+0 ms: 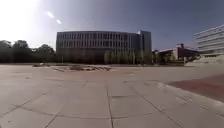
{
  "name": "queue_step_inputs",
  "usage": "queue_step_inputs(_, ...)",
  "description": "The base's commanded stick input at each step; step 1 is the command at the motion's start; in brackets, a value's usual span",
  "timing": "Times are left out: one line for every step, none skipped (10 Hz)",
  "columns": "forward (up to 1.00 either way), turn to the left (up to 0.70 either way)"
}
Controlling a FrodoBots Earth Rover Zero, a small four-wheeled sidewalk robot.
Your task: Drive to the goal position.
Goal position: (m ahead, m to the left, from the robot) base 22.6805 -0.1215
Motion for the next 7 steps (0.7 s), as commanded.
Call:
queue_step_inputs(0.7,0.01)
queue_step_inputs(0.7,0.01)
queue_step_inputs(0.7,0.01)
queue_step_inputs(0.7,0.01)
queue_step_inputs(0.7,0.01)
queue_step_inputs(0.7,0.01)
queue_step_inputs(0.7,0.01)
